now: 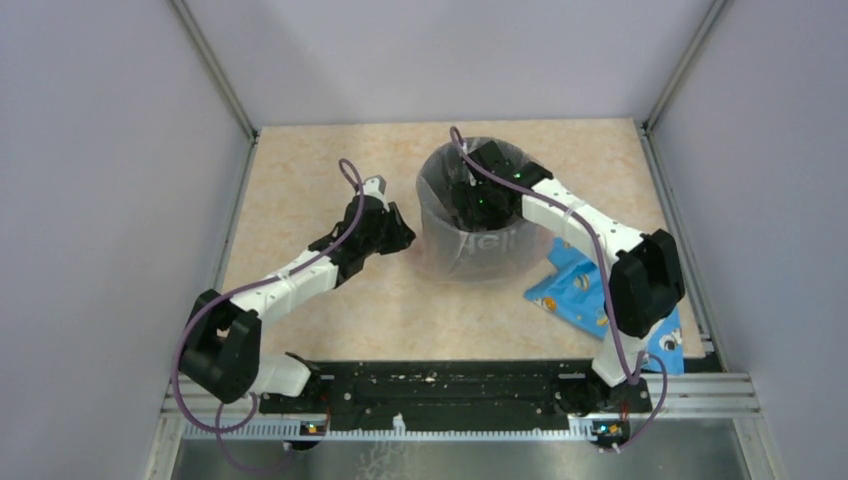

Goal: Put the trash bags into the trash bin

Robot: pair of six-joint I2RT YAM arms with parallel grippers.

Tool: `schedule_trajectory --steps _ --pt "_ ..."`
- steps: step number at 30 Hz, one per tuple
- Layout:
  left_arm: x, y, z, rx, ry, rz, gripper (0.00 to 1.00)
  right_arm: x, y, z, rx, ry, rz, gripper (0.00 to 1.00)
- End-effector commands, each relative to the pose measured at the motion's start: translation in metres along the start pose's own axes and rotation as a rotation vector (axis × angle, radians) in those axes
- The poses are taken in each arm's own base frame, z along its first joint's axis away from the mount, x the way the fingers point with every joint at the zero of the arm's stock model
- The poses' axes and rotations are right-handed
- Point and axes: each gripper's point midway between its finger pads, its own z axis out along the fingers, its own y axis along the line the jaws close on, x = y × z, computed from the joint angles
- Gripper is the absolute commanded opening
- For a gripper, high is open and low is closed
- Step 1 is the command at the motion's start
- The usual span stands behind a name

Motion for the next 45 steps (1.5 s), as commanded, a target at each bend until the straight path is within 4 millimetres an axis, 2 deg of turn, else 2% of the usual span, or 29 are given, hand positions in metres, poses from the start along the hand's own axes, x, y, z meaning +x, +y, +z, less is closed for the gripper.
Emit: schedule_trajectory --steps 1,15,45 --pt "-0.019 -0.012 -0.002 0.041 -0.049 0.014 0.35 0.009 0.005 0.016 -0.003 0.027 -0.018 0.78" --pt "-0.007 -0.019 0.003 0.092 0.007 0.004 0.33 0.023 0.001 0.040 -0.001 0.063 -0.009 0.77" --pt "-0.011 -0.024 0.008 0.103 0.018 0.027 0.30 0.042 -0.017 0.082 0.080 0.041 -0.036 0.73"
